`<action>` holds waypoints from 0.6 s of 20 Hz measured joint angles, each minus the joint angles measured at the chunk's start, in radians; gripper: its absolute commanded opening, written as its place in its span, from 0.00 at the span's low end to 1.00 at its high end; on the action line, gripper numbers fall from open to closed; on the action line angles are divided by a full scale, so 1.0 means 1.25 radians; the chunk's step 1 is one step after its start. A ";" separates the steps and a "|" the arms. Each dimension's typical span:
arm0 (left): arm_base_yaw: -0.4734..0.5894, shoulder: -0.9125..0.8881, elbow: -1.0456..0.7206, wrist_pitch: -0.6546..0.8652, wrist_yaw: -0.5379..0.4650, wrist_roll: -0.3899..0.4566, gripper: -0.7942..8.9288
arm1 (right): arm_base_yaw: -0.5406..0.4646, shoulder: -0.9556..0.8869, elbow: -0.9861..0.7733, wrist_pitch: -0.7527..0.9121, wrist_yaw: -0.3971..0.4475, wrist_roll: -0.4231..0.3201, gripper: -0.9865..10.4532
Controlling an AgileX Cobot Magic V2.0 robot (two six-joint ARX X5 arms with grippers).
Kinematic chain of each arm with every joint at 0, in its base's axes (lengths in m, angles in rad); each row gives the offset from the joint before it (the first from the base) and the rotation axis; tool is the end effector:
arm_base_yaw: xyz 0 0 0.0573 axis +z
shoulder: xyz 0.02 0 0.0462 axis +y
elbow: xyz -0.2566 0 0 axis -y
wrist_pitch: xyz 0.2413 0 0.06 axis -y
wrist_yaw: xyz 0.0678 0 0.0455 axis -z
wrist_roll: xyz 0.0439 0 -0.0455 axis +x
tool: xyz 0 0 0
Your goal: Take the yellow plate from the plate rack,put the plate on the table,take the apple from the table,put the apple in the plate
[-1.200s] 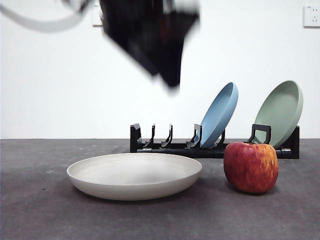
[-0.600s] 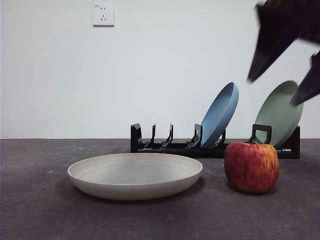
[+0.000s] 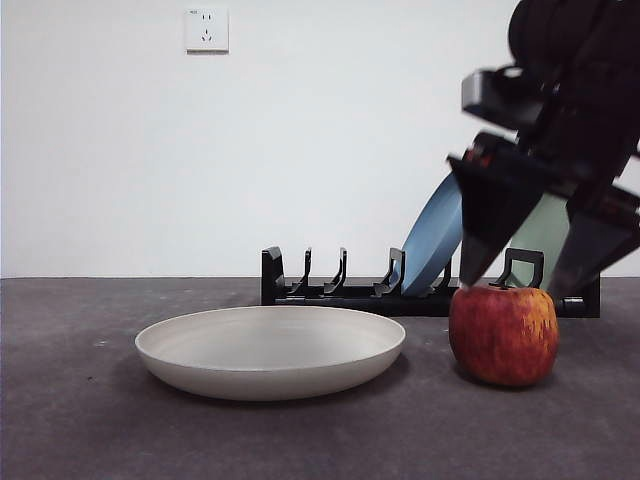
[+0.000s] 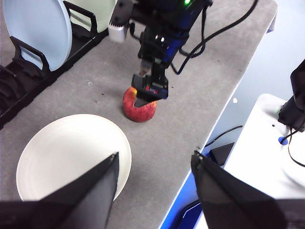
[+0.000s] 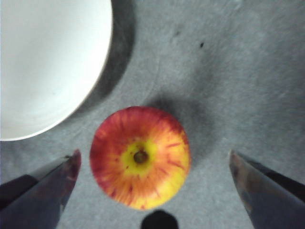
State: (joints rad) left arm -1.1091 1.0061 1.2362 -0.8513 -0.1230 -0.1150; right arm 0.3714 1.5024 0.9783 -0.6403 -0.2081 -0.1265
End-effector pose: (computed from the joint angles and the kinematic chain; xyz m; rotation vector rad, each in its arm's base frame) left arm 0.0915 -0.1717 0.3689 0.2701 0.5796 -0.9183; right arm 0.2624 0.1119 0.1890 -0.2048 1.1425 0.5860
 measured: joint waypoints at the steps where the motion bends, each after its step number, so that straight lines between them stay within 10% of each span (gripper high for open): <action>1: 0.000 0.000 0.000 0.000 0.000 -0.002 0.34 | 0.003 0.010 0.000 0.004 0.000 0.000 0.67; 7: 0.000 0.000 0.000 0.000 0.000 -0.008 0.34 | 0.024 0.081 0.000 0.021 0.002 0.000 0.63; 12: 0.000 0.000 0.000 0.000 0.000 -0.008 0.34 | 0.032 0.085 0.000 0.025 0.001 0.018 0.11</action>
State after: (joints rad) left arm -1.1091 1.0061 1.2362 -0.8516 -0.1230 -0.1253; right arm 0.4114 1.6093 0.9787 -0.6090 -0.2066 -0.1043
